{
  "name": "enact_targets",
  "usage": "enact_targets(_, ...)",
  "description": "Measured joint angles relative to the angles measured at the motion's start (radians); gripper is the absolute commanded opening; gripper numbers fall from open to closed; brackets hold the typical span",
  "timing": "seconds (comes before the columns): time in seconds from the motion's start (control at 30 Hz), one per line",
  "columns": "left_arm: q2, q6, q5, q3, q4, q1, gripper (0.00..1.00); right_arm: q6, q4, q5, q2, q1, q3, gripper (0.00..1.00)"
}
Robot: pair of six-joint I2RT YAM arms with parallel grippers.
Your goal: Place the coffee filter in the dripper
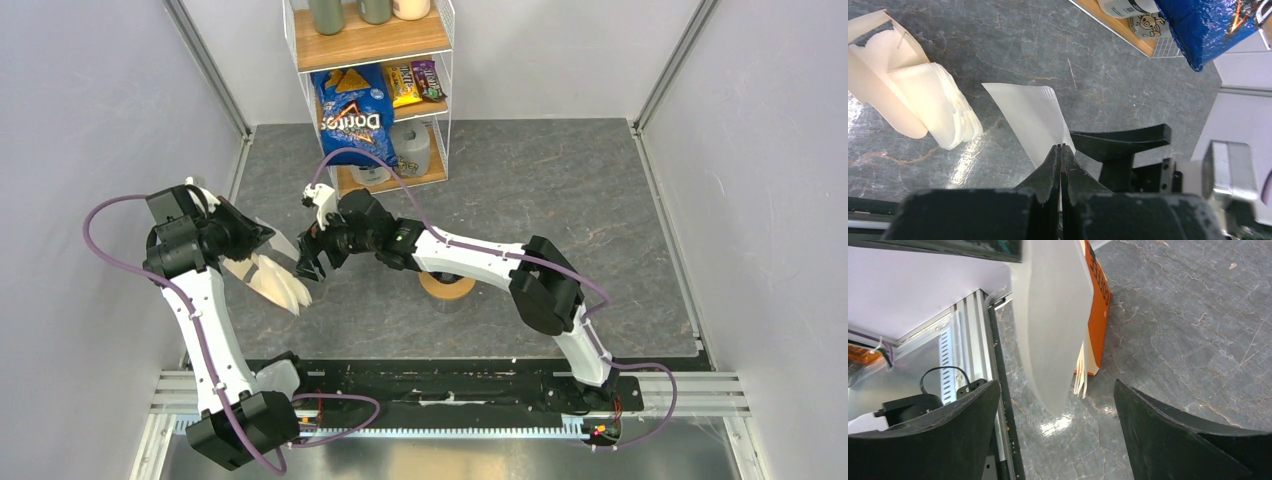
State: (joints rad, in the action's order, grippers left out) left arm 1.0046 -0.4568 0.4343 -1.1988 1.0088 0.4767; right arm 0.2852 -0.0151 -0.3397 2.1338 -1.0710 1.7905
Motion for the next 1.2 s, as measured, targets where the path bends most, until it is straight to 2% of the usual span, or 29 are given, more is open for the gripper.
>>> enact_targets(0.1, 0.001, -0.004, 0.020, -0.003, 0.000, 0.000, 0.02, -0.017, -0.023, 0.025, 0.020, -0.002, 0.000, 0.73)
enact_targets(0.17, 0.001, -0.006, 0.029, -0.003, 0.000, 0.000, 0.02, -0.026, -0.043, 0.032, 0.031, -0.005, 0.000, 0.59)
enact_targets(0.23, 0.002, -0.008, 0.043, -0.003, 0.000, 0.000, 0.02, -0.038, -0.064, 0.035, 0.043, -0.004, 0.003, 0.43)
enact_targets(0.37, 0.002, -0.011, 0.076, -0.003, 0.000, 0.000, 0.02, -0.053, -0.098, 0.038, 0.056, -0.005, 0.003, 0.01)
enact_targets(0.6, -0.002, -0.011, 0.098, -0.003, -0.001, 0.000, 0.02, -0.061, -0.156, 0.052, 0.034, -0.005, -0.029, 0.00)
enact_targets(0.87, -0.007, -0.014, 0.088, 0.032, -0.002, 0.000, 0.02, -0.070, -0.229, 0.045, -0.090, -0.002, -0.162, 0.00)
enact_targets(1.2, -0.007, -0.023, 0.098, 0.043, -0.041, 0.000, 0.02, -0.077, -0.261, -0.070, -0.138, -0.002, -0.201, 0.00)
